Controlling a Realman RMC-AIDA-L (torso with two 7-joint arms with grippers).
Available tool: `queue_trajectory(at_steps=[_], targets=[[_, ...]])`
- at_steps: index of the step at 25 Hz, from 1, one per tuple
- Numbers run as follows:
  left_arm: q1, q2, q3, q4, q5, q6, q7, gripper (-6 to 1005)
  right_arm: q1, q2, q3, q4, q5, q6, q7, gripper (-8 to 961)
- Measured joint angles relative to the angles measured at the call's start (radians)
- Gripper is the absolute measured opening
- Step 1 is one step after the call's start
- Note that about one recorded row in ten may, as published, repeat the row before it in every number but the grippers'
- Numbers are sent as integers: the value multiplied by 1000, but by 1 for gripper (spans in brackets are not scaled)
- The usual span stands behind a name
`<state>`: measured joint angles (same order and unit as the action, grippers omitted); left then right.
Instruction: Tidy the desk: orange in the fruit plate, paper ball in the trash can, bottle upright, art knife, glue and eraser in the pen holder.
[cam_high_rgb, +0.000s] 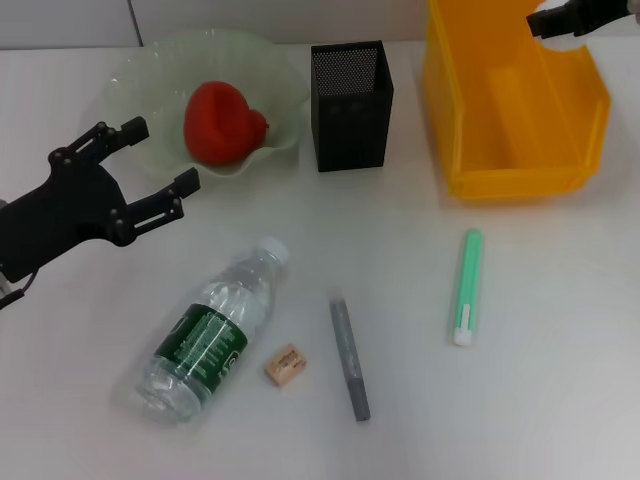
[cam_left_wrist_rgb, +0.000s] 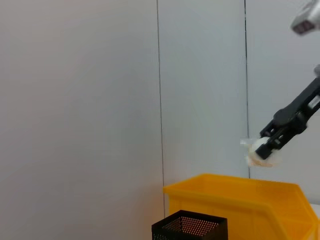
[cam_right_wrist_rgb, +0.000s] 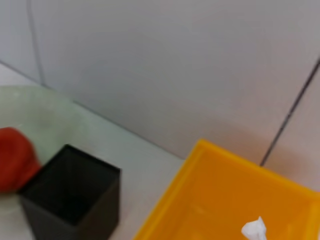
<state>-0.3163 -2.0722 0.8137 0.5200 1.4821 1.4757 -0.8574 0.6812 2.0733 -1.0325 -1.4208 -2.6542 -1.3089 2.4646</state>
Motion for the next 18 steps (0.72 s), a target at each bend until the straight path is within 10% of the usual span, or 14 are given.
queue_trajectory(at_steps=[8, 18], targets=[[-4, 3, -4, 1, -3, 17, -10, 862, 10, 5, -7, 184, 4, 156, -35, 628], [1, 4, 4, 59, -10, 97, -110, 861, -112, 8, -3, 33, 290, 155, -136, 847]])
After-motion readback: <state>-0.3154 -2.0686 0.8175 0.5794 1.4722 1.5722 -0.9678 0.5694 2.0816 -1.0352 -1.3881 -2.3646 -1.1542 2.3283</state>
